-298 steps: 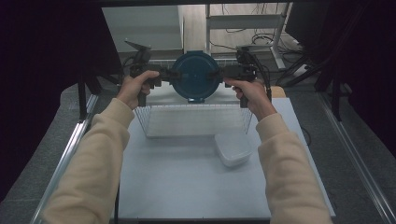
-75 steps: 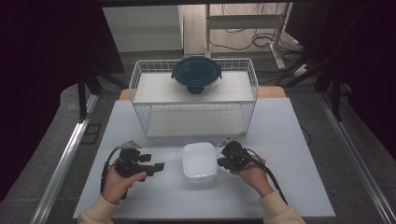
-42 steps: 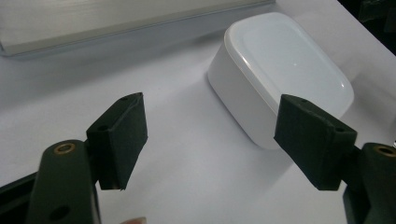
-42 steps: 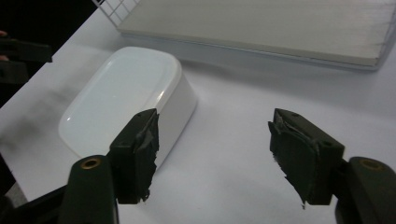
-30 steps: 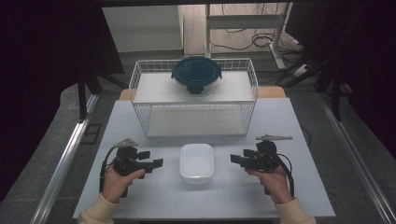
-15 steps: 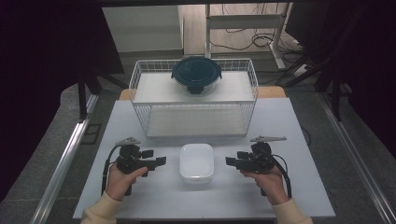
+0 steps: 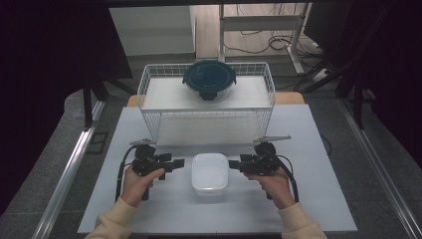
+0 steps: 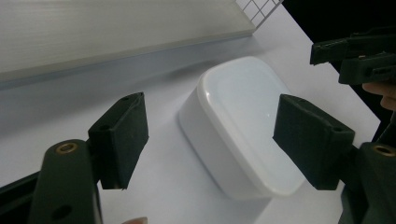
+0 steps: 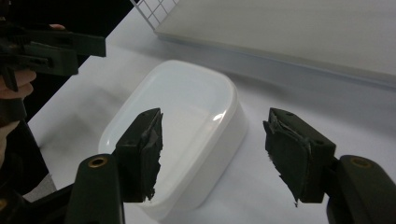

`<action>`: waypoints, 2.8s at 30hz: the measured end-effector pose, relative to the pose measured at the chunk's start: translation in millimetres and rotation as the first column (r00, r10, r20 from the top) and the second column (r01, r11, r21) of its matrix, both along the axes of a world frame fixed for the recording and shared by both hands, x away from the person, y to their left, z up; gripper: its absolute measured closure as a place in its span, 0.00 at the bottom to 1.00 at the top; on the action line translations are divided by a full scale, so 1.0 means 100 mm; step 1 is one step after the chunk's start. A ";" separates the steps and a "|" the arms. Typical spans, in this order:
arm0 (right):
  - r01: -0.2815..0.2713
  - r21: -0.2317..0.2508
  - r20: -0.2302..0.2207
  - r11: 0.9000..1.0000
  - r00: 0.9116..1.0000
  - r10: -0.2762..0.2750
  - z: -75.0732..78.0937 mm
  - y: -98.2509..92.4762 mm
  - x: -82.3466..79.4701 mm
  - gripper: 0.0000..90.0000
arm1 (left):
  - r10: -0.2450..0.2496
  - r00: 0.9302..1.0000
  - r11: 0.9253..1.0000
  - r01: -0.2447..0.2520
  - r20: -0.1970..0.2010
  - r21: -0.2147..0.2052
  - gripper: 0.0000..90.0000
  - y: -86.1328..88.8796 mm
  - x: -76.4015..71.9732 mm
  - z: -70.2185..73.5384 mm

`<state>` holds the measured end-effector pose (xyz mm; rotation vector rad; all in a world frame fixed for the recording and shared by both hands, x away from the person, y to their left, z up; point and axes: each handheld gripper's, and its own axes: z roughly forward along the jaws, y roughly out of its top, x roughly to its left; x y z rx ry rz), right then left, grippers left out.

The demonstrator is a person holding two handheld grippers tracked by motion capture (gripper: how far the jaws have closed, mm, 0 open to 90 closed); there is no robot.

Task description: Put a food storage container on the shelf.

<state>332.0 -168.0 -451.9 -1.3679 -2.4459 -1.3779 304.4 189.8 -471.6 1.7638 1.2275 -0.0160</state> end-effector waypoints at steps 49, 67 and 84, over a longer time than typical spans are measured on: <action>0.000 0.130 -0.197 0.991 0.980 0.026 -0.35 0.10 0.03 0.79 | -0.096 0.971 0.973 0.046 -0.219 -0.226 0.82 -0.21 0.07 -0.34; -0.039 0.151 -0.140 0.988 0.988 0.060 -0.17 0.06 -0.05 0.89 | -0.107 0.986 0.975 0.078 -0.131 -0.208 0.89 -0.18 -0.05 -0.15; -0.088 0.153 -0.007 0.984 0.996 0.090 0.17 0.07 -0.20 0.89 | -0.109 0.994 0.979 0.108 0.001 -0.175 0.89 -0.15 -0.23 0.21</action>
